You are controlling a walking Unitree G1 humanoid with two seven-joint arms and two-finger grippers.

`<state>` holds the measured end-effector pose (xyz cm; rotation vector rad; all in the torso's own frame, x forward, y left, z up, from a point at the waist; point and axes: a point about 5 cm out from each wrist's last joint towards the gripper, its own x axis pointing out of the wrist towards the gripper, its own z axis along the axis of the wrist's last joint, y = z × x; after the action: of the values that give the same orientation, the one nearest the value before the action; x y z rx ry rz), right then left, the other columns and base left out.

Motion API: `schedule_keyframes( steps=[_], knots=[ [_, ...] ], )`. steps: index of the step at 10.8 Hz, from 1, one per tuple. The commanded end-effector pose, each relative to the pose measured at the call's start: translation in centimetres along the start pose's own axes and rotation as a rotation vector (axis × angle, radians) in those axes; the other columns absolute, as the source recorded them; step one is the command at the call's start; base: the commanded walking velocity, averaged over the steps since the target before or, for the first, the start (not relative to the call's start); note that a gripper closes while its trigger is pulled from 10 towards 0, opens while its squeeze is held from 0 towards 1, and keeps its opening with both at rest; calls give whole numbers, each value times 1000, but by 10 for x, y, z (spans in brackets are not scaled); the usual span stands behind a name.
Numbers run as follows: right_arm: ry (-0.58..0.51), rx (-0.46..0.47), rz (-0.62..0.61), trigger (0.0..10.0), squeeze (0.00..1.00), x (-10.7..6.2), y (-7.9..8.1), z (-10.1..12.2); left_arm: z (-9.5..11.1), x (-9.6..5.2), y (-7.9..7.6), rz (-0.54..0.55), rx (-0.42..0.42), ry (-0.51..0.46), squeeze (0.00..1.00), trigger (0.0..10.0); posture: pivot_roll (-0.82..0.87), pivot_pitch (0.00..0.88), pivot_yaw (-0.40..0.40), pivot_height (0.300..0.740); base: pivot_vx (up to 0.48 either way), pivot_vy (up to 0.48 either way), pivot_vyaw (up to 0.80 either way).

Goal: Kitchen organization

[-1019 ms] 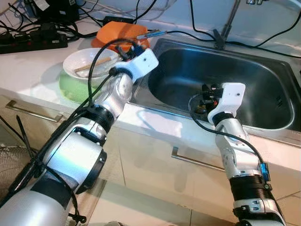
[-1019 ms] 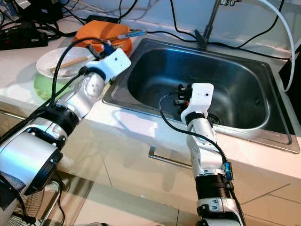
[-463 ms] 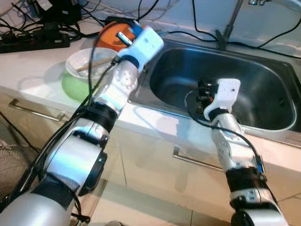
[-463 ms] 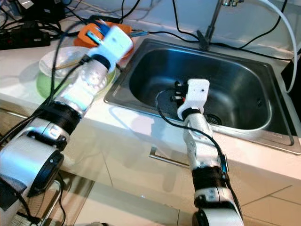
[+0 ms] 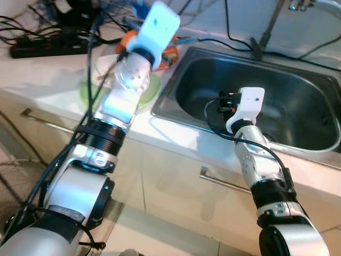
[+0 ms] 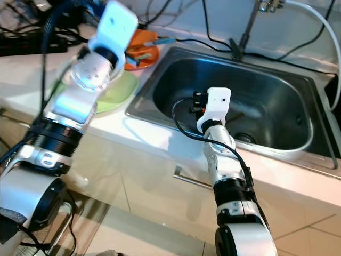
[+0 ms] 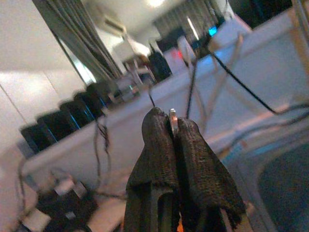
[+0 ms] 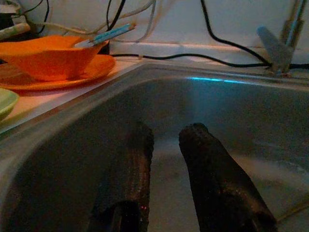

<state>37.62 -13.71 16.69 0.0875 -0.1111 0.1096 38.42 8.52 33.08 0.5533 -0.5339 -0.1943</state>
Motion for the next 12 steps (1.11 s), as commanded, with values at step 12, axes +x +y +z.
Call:
schedule_keyframes(
  steps=[12],
  knots=[
    [-192,-19,74,10000,0,9,-12,35,-22,-29,-45,-138,-645,-143,0,10000,149,0,-39,740,0,0,0]
  ],
)
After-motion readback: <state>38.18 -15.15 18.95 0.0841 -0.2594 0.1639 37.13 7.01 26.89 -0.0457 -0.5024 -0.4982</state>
